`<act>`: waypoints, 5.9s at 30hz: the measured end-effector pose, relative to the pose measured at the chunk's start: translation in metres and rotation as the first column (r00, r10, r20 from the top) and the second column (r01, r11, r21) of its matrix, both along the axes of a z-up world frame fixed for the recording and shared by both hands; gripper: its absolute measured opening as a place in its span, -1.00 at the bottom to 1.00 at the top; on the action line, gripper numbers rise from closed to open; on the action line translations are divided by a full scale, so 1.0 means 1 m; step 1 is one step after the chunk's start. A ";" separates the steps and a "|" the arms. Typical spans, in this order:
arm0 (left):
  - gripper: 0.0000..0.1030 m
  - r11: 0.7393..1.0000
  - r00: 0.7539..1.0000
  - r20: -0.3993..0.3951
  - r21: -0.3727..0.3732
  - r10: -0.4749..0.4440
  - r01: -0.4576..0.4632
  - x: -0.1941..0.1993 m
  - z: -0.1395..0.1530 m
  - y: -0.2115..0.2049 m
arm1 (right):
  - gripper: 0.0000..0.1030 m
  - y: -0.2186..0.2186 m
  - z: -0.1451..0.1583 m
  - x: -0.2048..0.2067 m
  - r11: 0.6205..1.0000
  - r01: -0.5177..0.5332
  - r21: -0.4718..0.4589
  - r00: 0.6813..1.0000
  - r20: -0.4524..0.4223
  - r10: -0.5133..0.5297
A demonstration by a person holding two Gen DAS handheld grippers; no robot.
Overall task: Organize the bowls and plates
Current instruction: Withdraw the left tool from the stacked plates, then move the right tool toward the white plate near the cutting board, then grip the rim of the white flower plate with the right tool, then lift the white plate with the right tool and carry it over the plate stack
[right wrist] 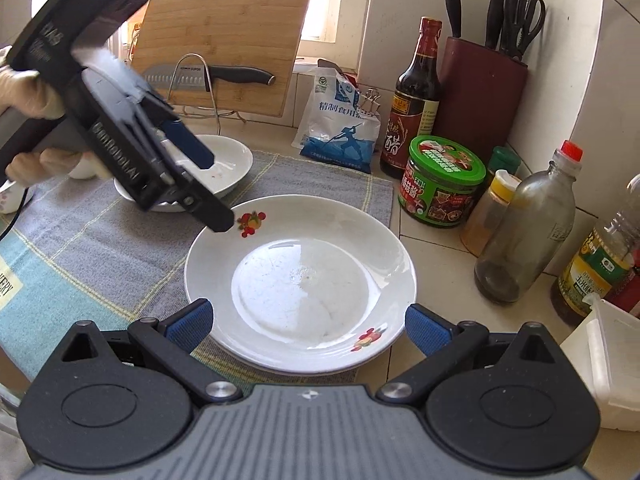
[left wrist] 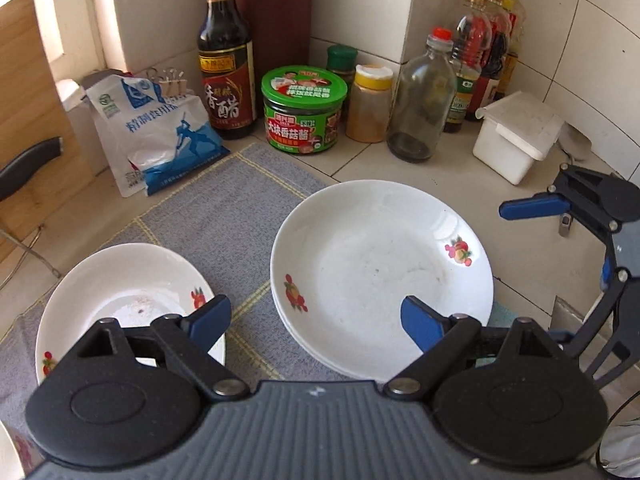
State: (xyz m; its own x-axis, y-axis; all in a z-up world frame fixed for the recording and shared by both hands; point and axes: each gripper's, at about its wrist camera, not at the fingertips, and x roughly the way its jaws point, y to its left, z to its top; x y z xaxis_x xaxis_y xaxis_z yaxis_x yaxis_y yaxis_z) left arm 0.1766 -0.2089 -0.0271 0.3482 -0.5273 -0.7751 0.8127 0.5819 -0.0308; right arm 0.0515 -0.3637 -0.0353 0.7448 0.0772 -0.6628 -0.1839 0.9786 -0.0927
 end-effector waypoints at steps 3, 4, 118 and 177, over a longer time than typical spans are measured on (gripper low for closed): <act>0.78 0.996 0.995 0.045 -0.025 0.088 -0.087 -0.016 -0.007 0.021 | 1.00 0.006 0.003 0.007 1.000 0.002 0.002 1.000 0.005 -0.002; 0.78 0.991 0.989 0.064 -0.029 0.130 -0.128 -0.020 -0.011 0.030 | 1.00 0.008 0.003 0.009 1.000 -0.002 0.004 1.000 0.004 0.002; 0.95 0.941 0.927 0.167 -0.041 0.337 -0.335 -0.033 -0.040 0.097 | 0.80 0.091 -0.004 0.241 0.807 -0.459 0.371 0.737 -0.348 0.579; 0.95 0.999 0.985 0.166 0.001 0.041 -0.041 -0.068 -0.034 0.023 | 0.84 -0.039 -0.030 0.143 0.901 -0.180 0.395 0.861 -0.379 0.338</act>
